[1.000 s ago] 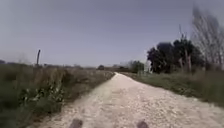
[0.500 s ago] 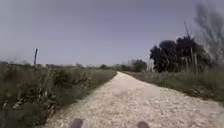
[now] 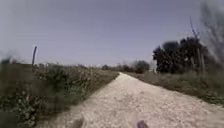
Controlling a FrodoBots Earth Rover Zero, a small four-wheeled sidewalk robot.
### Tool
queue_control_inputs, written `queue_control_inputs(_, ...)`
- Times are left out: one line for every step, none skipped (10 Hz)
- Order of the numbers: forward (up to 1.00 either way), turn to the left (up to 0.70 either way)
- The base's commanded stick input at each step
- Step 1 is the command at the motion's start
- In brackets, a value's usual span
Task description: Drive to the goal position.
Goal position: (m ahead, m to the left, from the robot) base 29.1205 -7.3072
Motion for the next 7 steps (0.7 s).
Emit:
queue_control_inputs(0.7, 0.0)
queue_control_inputs(0.7, 0.0)
queue_control_inputs(0.7, 0.0)
queue_control_inputs(0.7, 0.0)
queue_control_inputs(0.7, 0.0)
queue_control_inputs(0.7, 0.0)
queue_control_inputs(0.7, 0.0)
